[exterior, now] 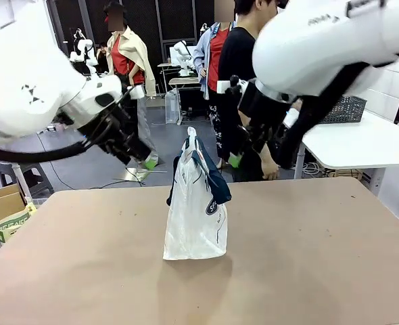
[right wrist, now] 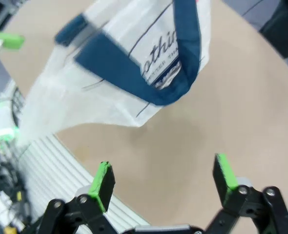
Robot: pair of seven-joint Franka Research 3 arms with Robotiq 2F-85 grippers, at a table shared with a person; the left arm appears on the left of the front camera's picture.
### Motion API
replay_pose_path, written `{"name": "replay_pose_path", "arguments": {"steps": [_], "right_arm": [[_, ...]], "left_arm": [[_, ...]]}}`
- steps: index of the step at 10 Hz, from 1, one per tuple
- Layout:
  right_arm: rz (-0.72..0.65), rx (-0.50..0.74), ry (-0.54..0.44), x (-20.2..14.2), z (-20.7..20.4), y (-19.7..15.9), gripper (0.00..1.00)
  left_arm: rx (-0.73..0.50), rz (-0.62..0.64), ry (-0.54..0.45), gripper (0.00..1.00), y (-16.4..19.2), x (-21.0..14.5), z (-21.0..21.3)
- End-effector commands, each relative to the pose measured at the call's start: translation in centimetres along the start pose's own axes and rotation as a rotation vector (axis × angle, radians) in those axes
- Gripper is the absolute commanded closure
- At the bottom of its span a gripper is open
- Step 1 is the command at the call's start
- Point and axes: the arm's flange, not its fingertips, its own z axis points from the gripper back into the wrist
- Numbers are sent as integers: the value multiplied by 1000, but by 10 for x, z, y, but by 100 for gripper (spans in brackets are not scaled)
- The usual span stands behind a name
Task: Transfer purchased items from the store into the shopping bag.
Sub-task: Open the Reusable shopping bag in the center of the table.
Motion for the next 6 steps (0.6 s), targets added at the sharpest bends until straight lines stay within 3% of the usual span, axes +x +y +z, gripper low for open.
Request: {"name": "replay_pose_path", "arguments": {"steps": [1,4,5,6], "right_arm": [[-90,-18,66,52,-3,-13,0],[-276,14,80,110,-19,-29,0],[-221,46,93,115,-23,-32,0],[-210,27,57,85,-19,-30,0]], "left_arm": [[51,109,30,0,-11,38,2],[30,232,82,0,-14,72,-16],[4,239,82,0,-9,76,-16],[33,200,58,0,-13,56,-12]]}}
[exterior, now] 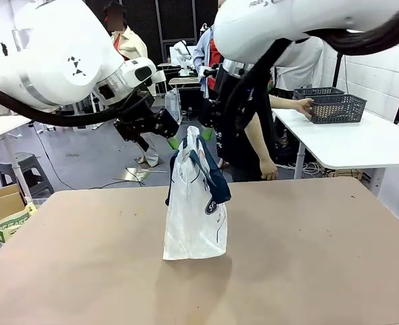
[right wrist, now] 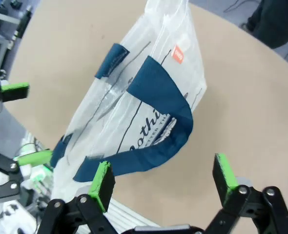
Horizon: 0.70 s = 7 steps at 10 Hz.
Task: Transfer purchased items from the store into the shopping bag.
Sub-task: Open the Reusable shopping bag in the center of the table.
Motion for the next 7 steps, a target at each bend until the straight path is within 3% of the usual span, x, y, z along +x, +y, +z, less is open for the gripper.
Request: {"name": "replay_pose_path", "arguments": {"steps": [1,2,4,7], "right_arm": [[0,-4,-1,-4,2,0,0],[-90,34,-57,-6,-5,-1,0],[-140,19,-105,12,-4,2,0],[-213,-8,-73,32,-23,11,0]], "left_arm": [[13,-20,-17,0,0,-13,8],[0,0,0,0,0,0,0],[10,4,-74,0,-6,15,1],[7,25,-48,0,-7,17,-11]]}}
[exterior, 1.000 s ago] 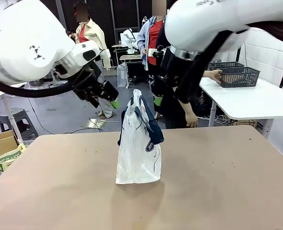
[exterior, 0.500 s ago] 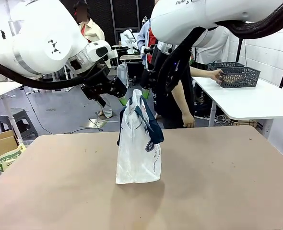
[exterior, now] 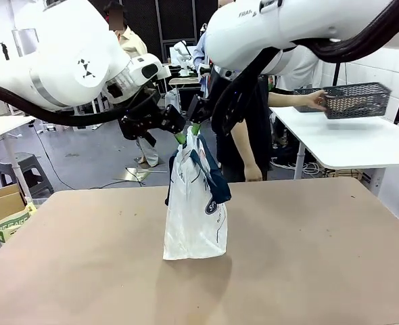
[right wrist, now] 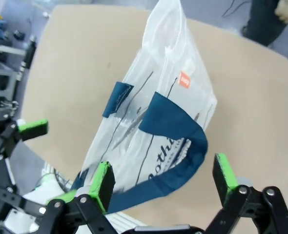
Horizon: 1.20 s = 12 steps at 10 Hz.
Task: Transfer purchased items from the store into the shopping bag.
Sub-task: Open the Reusable shopping bag in the center of the table.
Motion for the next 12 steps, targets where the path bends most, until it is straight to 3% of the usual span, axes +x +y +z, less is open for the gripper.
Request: {"name": "replay_pose_path", "arguments": {"steps": [1,4,8,9,12], "right_arm": [[-73,-38,13,18,-18,4,0],[-158,-77,36,28,-34,1,0],[-197,-58,143,25,-59,-3,0],[-166,-10,141,22,-65,-4,0],[-173,-44,127,17,-65,-6,0]], "left_arm": [[8,36,10,0,2,4,-13],[0,67,51,0,10,2,-32],[-22,89,94,0,17,6,-50],[-3,39,98,0,18,5,-54],[-12,58,89,0,18,-1,-55]]}}
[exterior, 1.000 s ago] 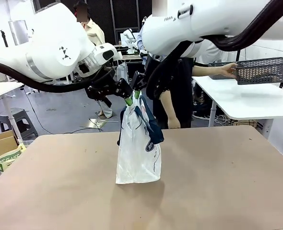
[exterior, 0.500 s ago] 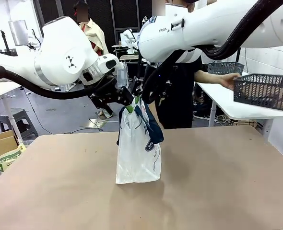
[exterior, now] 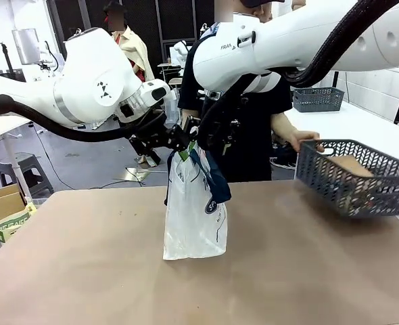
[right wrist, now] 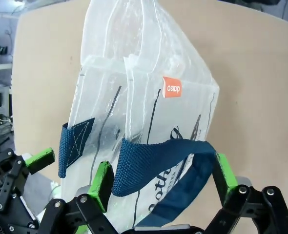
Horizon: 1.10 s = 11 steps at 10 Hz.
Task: Transfer purchased items from the store into the shopping bag.
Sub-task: Open the Reusable shopping bag in the center of the table.
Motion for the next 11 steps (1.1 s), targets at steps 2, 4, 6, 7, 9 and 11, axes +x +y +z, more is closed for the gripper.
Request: {"name": "replay_pose_path", "arguments": {"steps": [2,4,6,7,9,11], "right_arm": [[5,38,-13,-2,-1,0,37],[-4,82,4,-7,3,-3,75],[-24,113,23,-20,7,-12,100],[-29,112,32,-26,10,-18,100],[-33,97,43,-38,17,-30,100],[-21,39,69,-49,20,-47,100]], "left_arm": [[41,-6,-13,38,3,-3,2],[51,2,-32,76,5,-7,7],[55,19,-44,100,8,-12,13],[55,30,-49,100,13,-15,13],[64,60,-64,100,24,-20,15],[85,86,-79,100,35,-28,21]]}}
